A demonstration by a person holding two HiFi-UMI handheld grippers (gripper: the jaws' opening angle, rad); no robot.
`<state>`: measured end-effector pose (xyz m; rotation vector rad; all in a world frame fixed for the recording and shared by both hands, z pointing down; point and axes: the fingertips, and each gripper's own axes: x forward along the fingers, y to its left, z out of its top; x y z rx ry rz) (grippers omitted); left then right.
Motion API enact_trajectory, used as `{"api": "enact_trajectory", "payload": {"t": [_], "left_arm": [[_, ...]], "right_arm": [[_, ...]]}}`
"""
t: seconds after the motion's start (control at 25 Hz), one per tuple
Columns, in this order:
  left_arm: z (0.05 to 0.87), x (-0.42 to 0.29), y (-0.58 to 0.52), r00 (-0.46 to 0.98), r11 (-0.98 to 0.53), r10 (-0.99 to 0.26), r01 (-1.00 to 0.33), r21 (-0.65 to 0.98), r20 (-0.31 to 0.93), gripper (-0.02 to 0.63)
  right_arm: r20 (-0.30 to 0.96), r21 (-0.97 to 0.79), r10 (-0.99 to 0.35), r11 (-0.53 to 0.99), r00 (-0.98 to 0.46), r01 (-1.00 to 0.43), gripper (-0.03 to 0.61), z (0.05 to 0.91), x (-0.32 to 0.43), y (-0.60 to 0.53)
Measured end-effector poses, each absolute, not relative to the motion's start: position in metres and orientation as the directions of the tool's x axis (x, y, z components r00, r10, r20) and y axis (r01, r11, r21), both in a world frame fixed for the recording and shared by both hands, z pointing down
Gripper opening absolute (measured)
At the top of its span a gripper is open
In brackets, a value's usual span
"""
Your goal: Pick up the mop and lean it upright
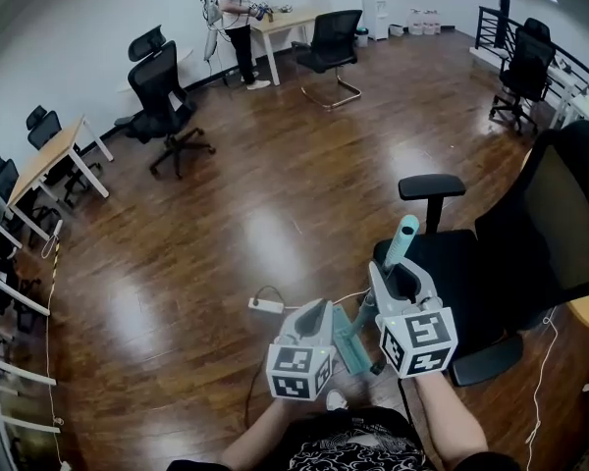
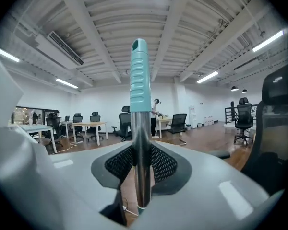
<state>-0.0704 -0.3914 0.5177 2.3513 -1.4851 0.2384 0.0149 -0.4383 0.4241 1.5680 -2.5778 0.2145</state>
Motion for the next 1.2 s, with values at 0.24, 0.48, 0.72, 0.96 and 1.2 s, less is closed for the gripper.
{"api": "enact_trajectory", "payload": {"t": [0.24, 0.48, 0.72, 0.96, 1.2], "left_arm": [[0.517, -0.083, -0.386, 0.429, -0.392, -0.847, -0.903, 0.178, 0.313, 0.003], [0.514, -0.096, -0.384, 0.402, -0.376, -0.866, -0.916, 0.14, 0.299, 0.003], [0.508, -0.104, -0.382, 0.401, -0.362, -0.875, -0.914, 0.183, 0.271, 0.003], [0.51, -0.114, -0.383, 0.383, -0.342, -0.884, -0.921, 0.188, 0.268, 0.003], [0.513, -0.106, -0.388, 0.389, -0.344, -0.876, -0.918, 0.196, 0.285, 0.003]], "right_arm": [[0.045, -0.032, -0.868, 0.494, -0.495, -0.869, 0.095, 0.354, -0.002, -0.427], [-0.003, 0.001, -0.848, 0.53, -0.53, -0.848, 0.095, 0.335, -0.024, -0.417], [0.007, 0.01, -0.852, 0.524, -0.524, -0.852, 0.095, 0.34, -0.028, -0.419], [0.034, -0.006, -0.871, 0.49, -0.49, -0.872, 0.095, 0.365, -0.024, -0.427], [0.109, -0.032, -0.88, 0.462, -0.462, -0.887, 0.095, 0.408, -0.012, -0.437]]}}
